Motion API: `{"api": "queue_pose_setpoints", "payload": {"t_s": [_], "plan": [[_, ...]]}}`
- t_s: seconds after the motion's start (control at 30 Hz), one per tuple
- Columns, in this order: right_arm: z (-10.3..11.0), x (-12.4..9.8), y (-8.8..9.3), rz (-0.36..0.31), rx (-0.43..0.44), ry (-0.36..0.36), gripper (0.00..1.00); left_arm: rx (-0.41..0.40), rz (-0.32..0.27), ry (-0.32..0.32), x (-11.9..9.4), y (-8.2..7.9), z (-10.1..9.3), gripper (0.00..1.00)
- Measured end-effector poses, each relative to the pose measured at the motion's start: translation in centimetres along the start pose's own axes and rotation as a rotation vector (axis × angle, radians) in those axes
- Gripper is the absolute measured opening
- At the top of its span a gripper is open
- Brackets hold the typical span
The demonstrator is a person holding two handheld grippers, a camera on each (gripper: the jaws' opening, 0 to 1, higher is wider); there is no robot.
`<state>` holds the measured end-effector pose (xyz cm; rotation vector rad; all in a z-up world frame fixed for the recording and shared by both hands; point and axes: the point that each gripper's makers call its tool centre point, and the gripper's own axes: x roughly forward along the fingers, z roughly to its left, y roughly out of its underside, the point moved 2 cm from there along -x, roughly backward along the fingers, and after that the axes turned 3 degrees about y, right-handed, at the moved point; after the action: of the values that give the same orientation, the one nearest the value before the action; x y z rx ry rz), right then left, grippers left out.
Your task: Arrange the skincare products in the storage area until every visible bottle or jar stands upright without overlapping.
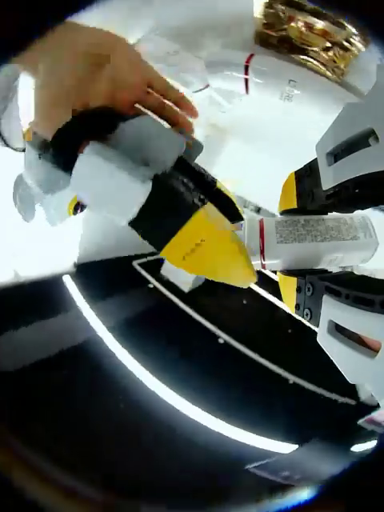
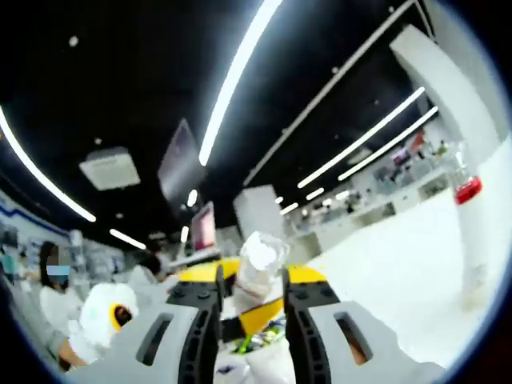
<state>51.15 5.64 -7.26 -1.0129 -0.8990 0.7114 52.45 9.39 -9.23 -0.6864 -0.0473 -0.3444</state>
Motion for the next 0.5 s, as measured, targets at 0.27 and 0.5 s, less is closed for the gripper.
{"api": "queue_pose_setpoints", "payload": {"t_s": [0.27,0.5], "plan": [[-0.5,0.0,-0.2,-0.013,-0.004,0.007,0.44,-0.545,-0.060,0.288,-0.1,0.1,-1.4,0.25],[-0.5,-0.1,-0.3,-0.018,0.002,0.006,0.41,-0.890,-0.142,0.487,-0.7,-0.8,-1.6,0.25]]}}
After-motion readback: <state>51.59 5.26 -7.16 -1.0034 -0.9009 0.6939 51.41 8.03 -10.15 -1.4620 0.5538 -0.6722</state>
